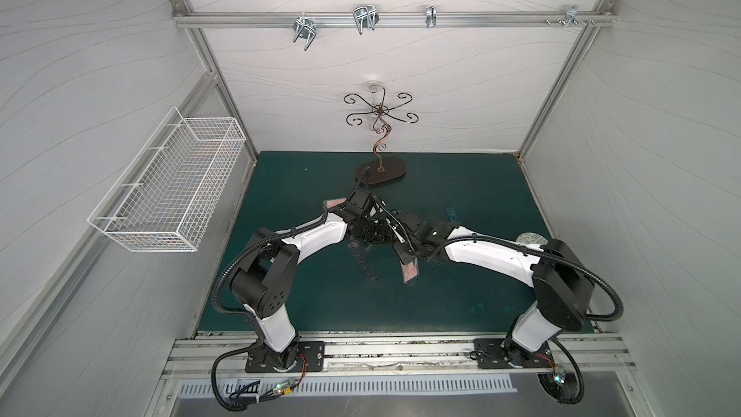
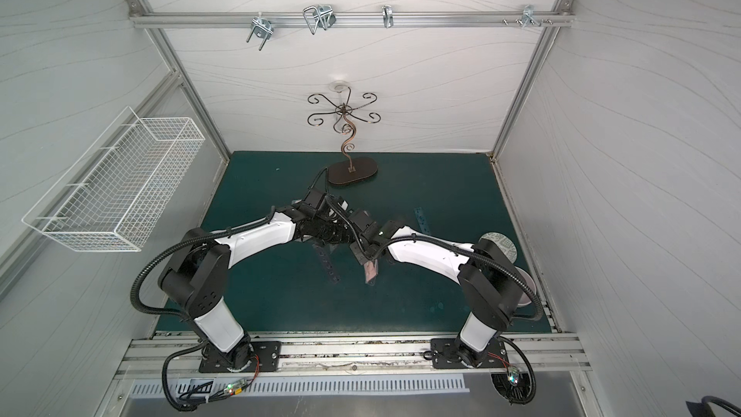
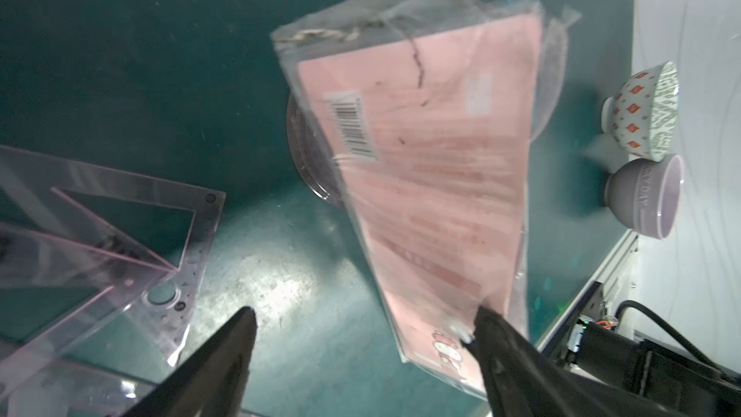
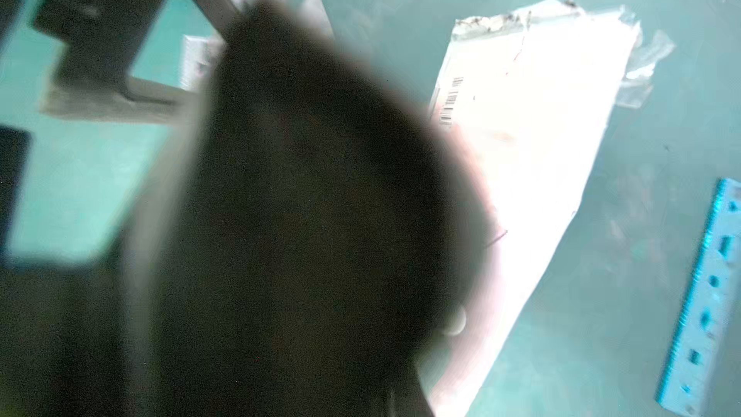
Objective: Open the ruler set and take out the ruler
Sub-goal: Take out the ruler from the ruler set bag.
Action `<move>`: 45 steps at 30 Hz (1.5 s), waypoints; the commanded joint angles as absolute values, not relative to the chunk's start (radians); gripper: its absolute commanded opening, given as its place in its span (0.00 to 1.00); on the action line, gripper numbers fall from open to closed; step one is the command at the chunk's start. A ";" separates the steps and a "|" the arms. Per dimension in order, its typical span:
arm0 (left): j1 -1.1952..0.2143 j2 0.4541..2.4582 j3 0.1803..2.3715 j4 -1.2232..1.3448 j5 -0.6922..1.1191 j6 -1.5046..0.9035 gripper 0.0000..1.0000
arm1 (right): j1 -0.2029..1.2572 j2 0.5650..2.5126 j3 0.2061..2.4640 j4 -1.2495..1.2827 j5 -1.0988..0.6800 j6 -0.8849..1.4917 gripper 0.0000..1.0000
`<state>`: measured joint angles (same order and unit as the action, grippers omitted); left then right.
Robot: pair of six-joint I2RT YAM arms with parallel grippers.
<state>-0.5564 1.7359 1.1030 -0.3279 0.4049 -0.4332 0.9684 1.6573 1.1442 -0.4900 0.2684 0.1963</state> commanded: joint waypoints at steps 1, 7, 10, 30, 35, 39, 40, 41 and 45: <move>-0.585 1.792 1.155 -0.251 0.384 -0.406 0.77 | 1.053 1.694 1.190 -0.529 0.233 0.109 0.00; -0.586 1.811 1.135 -0.218 0.354 -0.417 0.31 | 1.060 1.685 1.184 -0.508 0.189 0.115 0.00; -0.583 1.778 1.126 -0.213 0.340 -0.418 0.35 | 1.051 1.670 1.178 -0.509 0.205 0.121 0.00; -0.503 1.548 1.101 -0.247 0.445 -0.526 0.86 | 0.904 1.282 0.716 -0.015 0.000 0.043 0.00; -0.561 1.613 1.166 -0.293 0.451 -0.508 0.89 | 0.904 1.292 0.718 -0.018 0.002 0.054 0.00; -0.566 1.642 1.180 -0.310 0.446 -0.503 0.90 | 0.904 1.292 0.731 -0.035 0.005 0.045 0.00; -0.565 1.649 1.181 -0.310 0.445 -0.500 0.90 | 0.906 1.293 0.735 -0.040 0.005 0.038 0.00; -0.567 1.655 1.184 -0.310 0.443 -0.497 0.90 | 0.909 1.296 0.739 -0.044 0.014 0.034 0.00; -0.571 1.688 1.200 -0.323 0.431 -0.493 0.88 | 0.923 1.317 0.758 -0.065 0.066 0.033 0.00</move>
